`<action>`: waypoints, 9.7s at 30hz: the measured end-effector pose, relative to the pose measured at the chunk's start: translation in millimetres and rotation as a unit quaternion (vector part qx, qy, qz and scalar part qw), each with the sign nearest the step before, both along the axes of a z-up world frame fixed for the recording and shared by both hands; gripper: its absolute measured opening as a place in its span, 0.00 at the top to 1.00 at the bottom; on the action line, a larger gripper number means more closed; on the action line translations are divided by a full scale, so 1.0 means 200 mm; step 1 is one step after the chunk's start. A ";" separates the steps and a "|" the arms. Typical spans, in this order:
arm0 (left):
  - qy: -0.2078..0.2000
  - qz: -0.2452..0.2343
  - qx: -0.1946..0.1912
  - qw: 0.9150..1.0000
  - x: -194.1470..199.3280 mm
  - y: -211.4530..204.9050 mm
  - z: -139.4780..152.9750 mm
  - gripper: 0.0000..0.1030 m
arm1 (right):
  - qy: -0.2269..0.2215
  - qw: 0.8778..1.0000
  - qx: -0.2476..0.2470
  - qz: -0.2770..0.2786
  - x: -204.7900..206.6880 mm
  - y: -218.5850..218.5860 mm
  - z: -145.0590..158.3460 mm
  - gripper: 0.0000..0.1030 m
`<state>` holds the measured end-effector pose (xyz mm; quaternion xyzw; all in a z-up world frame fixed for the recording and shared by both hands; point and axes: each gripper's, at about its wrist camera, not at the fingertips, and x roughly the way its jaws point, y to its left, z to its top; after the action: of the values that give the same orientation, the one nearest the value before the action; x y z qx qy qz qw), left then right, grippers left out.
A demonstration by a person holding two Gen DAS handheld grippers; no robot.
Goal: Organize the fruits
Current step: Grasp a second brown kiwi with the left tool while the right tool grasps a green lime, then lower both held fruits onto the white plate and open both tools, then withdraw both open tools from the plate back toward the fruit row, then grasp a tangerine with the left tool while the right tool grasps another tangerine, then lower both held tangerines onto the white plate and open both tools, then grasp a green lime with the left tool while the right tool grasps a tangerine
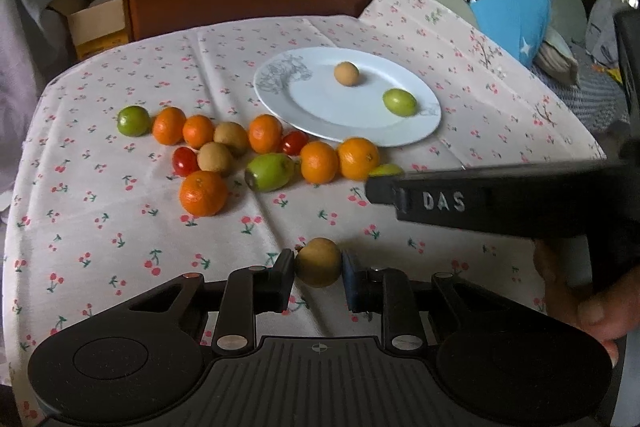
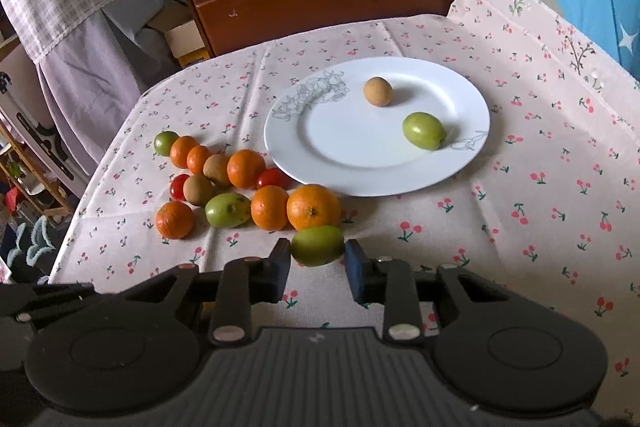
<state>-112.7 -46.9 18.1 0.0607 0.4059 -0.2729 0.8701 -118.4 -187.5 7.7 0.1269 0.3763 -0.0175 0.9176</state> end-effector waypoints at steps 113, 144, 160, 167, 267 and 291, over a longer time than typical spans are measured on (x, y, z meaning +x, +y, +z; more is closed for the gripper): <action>0.047 0.056 0.034 0.997 0.47 0.17 0.13 0.17 | 0.021 0.989 0.135 -0.063 0.08 -0.21 0.03 0.64; 0.005 0.002 0.060 0.998 0.42 0.13 -0.03 0.44 | 0.017 0.990 0.129 -0.050 0.18 -0.14 -0.05 0.68; 0.007 -0.011 0.054 0.998 0.39 0.12 -0.02 0.72 | 0.013 0.993 0.109 -0.044 0.17 -0.12 -0.03 0.69; -0.006 -0.005 0.035 0.999 0.37 0.13 0.05 0.72 | 0.003 0.994 0.107 -0.037 0.15 -0.11 0.01 0.69; -0.012 0.132 0.023 0.991 0.64 0.25 0.30 0.17 | -0.017 0.991 0.126 -0.033 0.17 -0.17 0.13 0.62; -0.019 0.177 0.015 0.984 0.78 0.36 0.11 0.19 | 0.009 0.992 0.122 -0.008 0.17 -0.05 0.00 0.64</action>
<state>42.6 26.0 39.2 0.0062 0.3973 -0.1068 0.9114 -84.6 -197.2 7.7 0.2405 0.3827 0.0201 0.8918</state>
